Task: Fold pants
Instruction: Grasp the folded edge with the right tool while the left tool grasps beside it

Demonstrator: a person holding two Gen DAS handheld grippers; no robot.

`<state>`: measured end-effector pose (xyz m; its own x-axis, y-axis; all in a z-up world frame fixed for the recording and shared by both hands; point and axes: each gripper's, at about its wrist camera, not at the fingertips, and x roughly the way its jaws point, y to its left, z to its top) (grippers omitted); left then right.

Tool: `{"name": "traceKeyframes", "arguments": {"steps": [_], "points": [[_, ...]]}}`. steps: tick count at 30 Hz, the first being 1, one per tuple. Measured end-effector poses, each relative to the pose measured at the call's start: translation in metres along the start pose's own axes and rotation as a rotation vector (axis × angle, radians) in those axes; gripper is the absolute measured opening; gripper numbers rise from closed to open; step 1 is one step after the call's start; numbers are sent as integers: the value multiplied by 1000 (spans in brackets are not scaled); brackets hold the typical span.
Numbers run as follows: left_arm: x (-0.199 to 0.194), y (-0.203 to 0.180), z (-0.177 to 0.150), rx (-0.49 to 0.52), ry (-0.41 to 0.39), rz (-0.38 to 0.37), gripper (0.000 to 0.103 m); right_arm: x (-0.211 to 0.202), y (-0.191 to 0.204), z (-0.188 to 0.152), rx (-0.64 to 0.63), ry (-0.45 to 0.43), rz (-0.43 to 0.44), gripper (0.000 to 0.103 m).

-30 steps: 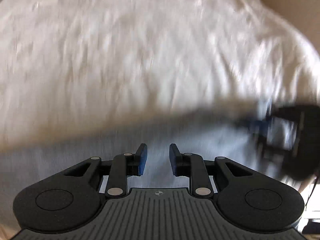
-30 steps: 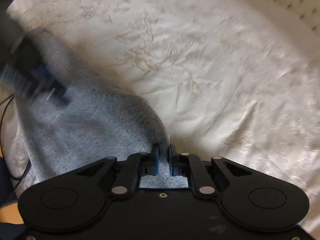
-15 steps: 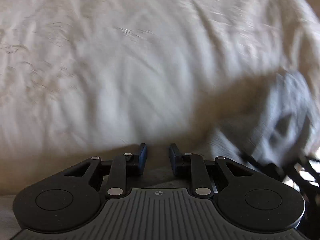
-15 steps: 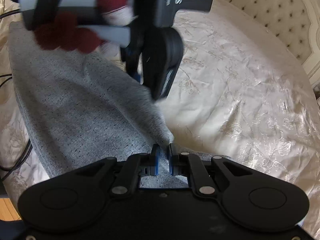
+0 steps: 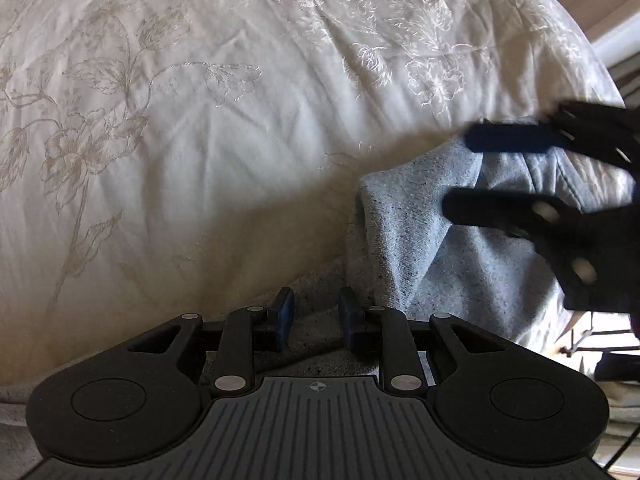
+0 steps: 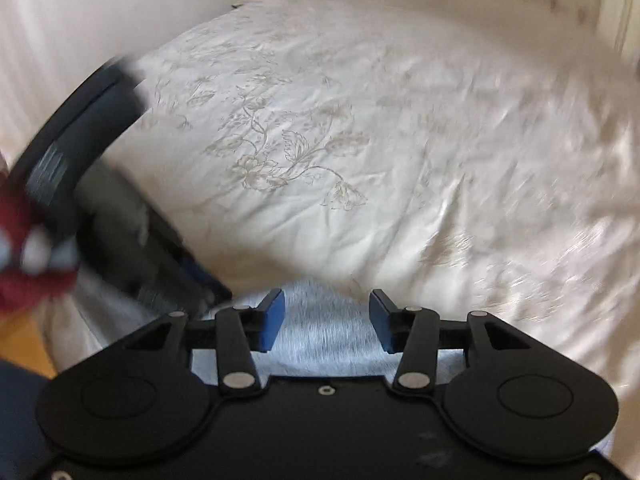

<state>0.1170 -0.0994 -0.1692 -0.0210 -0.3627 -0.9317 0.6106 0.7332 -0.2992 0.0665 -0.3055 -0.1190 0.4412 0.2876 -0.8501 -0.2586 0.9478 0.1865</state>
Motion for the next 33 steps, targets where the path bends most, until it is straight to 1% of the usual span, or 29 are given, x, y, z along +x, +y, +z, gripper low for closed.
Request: {"name": "traceKeyframes", "arguments": {"steps": [1,2,4,6,8,11,12,13,14,15,16,18,19,21,23,24,26,29,31,33], "points": [[0,-1,1,6,-2,3,24,10,-5,7,16,25,34,57],[-2,0,1,11,-4,6,24,20,-8,14,18,45,62,63],[-3,-4,2,23,-6,14,24,37,-11,24,-9,89,109,67],[-2,-7,4,48,-13,27,24,55,-15,32,-54,159,172,75],[-2,-12,3,87,-18,46,24,70,-19,36,-83,262,265,80],[0,-19,0,133,-20,72,24,91,-23,31,-101,408,332,80],[0,-19,-1,139,-19,77,24,95,-23,29,-106,441,350,74],[0,-20,-2,143,-20,85,24,96,-23,27,-107,460,367,63],[-1,-19,-3,143,-24,91,24,95,-22,25,-109,459,380,36],[-1,-18,-3,138,-32,98,24,90,-20,23,-121,441,372,14],[-4,-16,-3,126,-42,106,24,82,-17,22,-138,409,356,14],[-10,-10,-2,101,-68,113,24,64,-11,19,-165,311,298,13],[-14,-7,-1,84,-88,119,24,54,-8,17,-169,255,257,13],[-21,-1,2,58,-129,140,24,32,-5,14,-167,130,142,12],[-28,6,8,36,-169,158,24,21,3,9,-162,40,46,12],[-32,10,12,23,-186,164,24,19,7,6,-164,12,5,12],[-37,17,20,-2,-210,168,24,23,16,2,-163,-16,-56,11],[-41,22,30,-8,-235,184,24,35,23,0,-173,-29,-131,11],[-43,23,33,-5,-251,181,24,44,21,3,-161,-33,-153,11],[-39,21,33,-7,-237,165,25,54,14,12,-146,-30,-168,10]]}}
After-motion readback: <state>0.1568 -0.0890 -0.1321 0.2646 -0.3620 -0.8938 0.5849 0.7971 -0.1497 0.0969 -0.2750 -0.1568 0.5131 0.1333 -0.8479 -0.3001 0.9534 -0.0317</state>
